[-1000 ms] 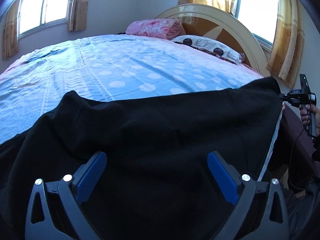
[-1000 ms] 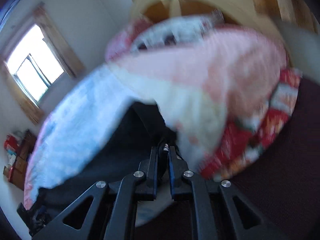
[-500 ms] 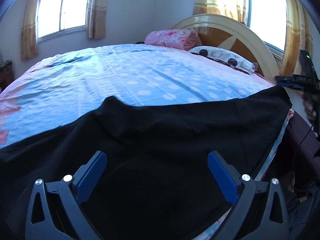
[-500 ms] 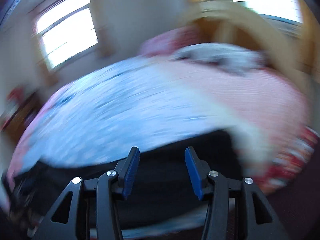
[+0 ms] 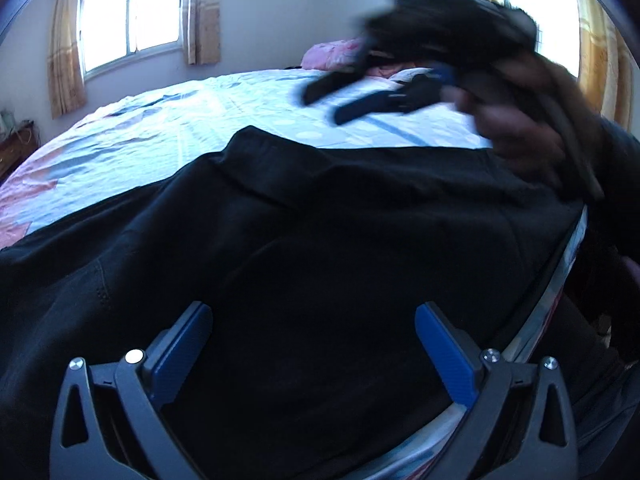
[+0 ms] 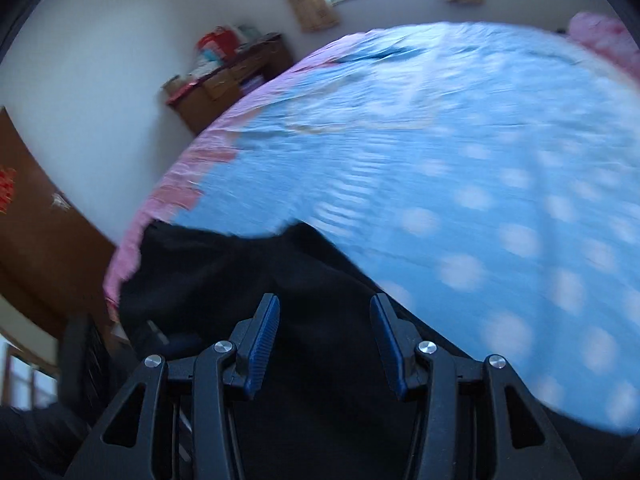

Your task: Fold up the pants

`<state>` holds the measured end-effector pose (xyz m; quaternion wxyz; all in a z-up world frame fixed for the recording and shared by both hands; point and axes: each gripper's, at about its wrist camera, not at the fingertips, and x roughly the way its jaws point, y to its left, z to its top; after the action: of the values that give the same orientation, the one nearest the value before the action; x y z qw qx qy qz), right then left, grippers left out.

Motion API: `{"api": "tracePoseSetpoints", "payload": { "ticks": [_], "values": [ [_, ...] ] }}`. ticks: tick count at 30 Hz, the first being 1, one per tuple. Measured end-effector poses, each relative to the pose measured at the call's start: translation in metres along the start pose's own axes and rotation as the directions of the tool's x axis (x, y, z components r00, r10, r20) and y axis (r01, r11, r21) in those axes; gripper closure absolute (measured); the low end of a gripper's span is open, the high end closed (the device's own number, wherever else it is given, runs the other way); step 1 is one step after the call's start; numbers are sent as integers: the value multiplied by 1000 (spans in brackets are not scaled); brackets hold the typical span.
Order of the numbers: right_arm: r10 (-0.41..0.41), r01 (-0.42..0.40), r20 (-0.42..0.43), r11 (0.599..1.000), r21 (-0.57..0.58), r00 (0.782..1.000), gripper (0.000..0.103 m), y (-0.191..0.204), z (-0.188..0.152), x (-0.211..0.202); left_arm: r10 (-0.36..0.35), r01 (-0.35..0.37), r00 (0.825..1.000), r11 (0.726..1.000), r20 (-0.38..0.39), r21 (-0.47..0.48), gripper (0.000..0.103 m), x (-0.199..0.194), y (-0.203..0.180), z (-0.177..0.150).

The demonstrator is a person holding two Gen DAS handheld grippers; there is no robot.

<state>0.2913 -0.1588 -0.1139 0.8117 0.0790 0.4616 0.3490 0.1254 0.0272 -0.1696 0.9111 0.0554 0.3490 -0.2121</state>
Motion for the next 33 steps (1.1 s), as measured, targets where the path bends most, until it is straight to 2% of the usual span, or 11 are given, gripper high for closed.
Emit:
{"api": "tracePoseSetpoints", "payload": {
  "ticks": [5, 7, 8, 13, 16, 17, 20, 26, 28, 30, 33],
  "values": [
    [207, -180, -146, 967, 180, 967, 54, -16, 32, 65, -31, 31, 999, 999, 20, -26, 0, -3, 7, -1],
    [185, -155, -162, 971, 184, 969, 86, -16, 35, 76, -33, 34, 999, 999, 22, -28, 0, -2, 8, -1],
    [132, -109, -161, 983, 147, 978, 95, -14, 36, 80, -32, 33, 999, 999, 22, -25, 0, -1, 8, -1],
    [-40, 53, -117, 992, 114, 992, 103, -23, 40, 85, -14, 14, 1000, 1000, 9, 1, 0, 1, 4, 0],
    [-23, 36, -95, 989, 142, 995, 99, -28, 39, 73, -20, 20, 1000, 999, -2, -35, 0, -4, 6, 5],
    [-36, 47, -85, 990, 130, 996, 94, -26, 36, 58, -26, 26, 1000, 998, 4, -57, 0, -6, 8, 7],
    [-52, 53, -7, 992, 117, 999, 39, -32, 22, -4, -36, 38, 999, 996, 29, -77, 0, -14, 6, 18],
    [-180, 130, 178, 957, 259, 967, 36, -80, -47, -156, -107, 106, 991, 994, 79, 20, 0, -15, -34, 53],
    [-259, 171, 230, 925, 340, 938, 36, -98, -85, -207, -125, 120, 990, 990, 71, 75, 0, -5, -54, 64],
    [-394, 246, 260, 854, 458, 882, 36, -119, -135, -265, -140, 132, 988, 985, 62, 115, 0, 2, -74, 74],
    [-499, 260, 276, 759, 597, 822, 36, -140, -195, -324, -190, 180, 980, 970, 53, 164, 0, 14, -103, 89]
  ]
}}
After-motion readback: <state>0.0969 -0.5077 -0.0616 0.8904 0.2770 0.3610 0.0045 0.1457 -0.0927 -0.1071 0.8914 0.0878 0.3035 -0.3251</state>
